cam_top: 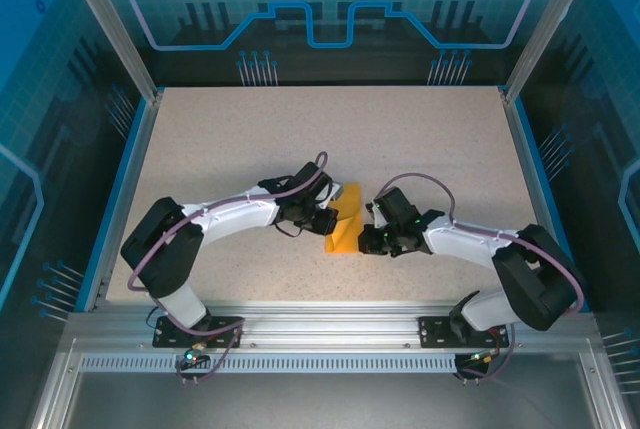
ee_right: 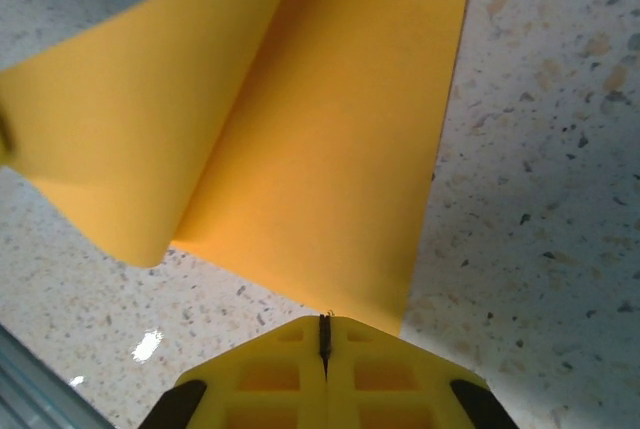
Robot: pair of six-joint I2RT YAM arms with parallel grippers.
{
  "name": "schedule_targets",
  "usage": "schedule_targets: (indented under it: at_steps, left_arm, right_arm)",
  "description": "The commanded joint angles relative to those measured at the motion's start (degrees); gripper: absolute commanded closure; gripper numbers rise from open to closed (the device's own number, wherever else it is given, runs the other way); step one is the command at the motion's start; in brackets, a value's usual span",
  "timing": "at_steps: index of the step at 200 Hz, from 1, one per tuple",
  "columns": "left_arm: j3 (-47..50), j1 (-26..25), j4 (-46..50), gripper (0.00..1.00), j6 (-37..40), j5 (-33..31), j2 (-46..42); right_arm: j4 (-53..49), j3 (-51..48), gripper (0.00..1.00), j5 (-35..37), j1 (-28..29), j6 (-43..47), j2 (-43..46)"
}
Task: Fold a paper plane with a square sheet of paper (fold left side to right side)
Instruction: Fold the triangle a second time at the center of the table.
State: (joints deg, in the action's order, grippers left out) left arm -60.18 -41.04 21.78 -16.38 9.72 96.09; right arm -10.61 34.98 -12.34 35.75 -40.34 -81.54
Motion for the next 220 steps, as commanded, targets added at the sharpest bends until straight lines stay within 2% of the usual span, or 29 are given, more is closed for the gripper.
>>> schedule_targets:
  at_steps: [1, 132, 220]
  left_arm:
    - [-1.14, 0.48, 1.59, 0.94, 1.24, -0.79, 1.62]
    - [-4.49, 1.61, 1.69, 0.93, 2.84, -3.17, 7.24]
    - [-7.32, 1.75, 3.29, 0.93, 3.26, -4.85, 10.70]
  right_arm:
    - [-0.01, 2.36, 1.00, 1.85, 0.97, -0.18, -1.32]
    - [-6.51, 3.20, 1.00, 3.75, 1.61, 1.83, -6.07]
    - [-8.27, 3.25, 1.00, 4.95, 1.69, 2.54, -6.09]
